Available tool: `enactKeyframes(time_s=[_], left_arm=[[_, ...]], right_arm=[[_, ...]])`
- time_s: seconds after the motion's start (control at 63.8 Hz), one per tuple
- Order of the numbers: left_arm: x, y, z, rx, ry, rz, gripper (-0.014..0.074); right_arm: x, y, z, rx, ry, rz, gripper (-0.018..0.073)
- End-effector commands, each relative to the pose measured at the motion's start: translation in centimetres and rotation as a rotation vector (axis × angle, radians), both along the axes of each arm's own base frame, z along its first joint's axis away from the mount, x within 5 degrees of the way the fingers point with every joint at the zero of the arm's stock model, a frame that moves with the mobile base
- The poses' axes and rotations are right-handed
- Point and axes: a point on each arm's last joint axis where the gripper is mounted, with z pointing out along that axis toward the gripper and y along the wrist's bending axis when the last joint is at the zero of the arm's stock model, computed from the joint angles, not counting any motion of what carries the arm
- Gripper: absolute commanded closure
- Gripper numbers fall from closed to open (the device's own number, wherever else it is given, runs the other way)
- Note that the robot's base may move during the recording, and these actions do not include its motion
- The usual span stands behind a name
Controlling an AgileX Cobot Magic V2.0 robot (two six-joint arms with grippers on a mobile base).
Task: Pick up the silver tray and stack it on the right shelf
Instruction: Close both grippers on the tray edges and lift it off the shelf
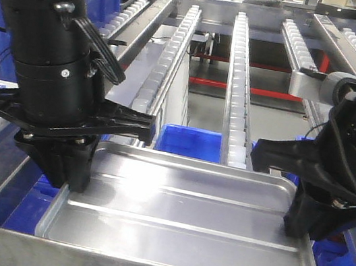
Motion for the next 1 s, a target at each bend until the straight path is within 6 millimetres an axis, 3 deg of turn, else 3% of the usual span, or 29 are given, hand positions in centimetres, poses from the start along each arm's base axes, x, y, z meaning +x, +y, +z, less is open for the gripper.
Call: enactKeyframes(time_s=[0.0, 0.11, 0.314, 0.565, 0.784, 0.988], left_arm=[[0.1, -0.1, 2.5, -0.017, -0.047, -0.006, 0.0690], [0.2, -0.1, 4.4, -0.021, -0.076, -0.008, 0.0690], [-0.3, 0.1, 10.3, -0.064, -0.210, -0.034, 0.0690], [-3.1, -0.1, 17.6, -0.100, -0.373, -0.098, 0.0690], [-4.8, -0.7, 21.9, -0.132, -0.456, -0.138, 0.0690], [-5.1, -0.8, 22.1, -0.100, -0.461, -0.146, 0.0690]], right_arm=[[-0.4, -0.4, 1.8, -0.024, -0.046, 0.044, 0.0502], [-1.0, -0.9, 3.9, -0.043, -0.091, 0.064, 0.0502], [-1.9, -2.0, 9.6, -0.098, -0.186, 0.080, 0.0502], [-4.0, -3.2, 16.2, -0.033, -0.352, 0.051, 0.0502], [-5.8, -4.1, 18.4, -0.001, -0.425, 0.040, 0.0502], [-6.2, -4.3, 18.6, -0.001, -0.425, 0.038, 0.0502]])
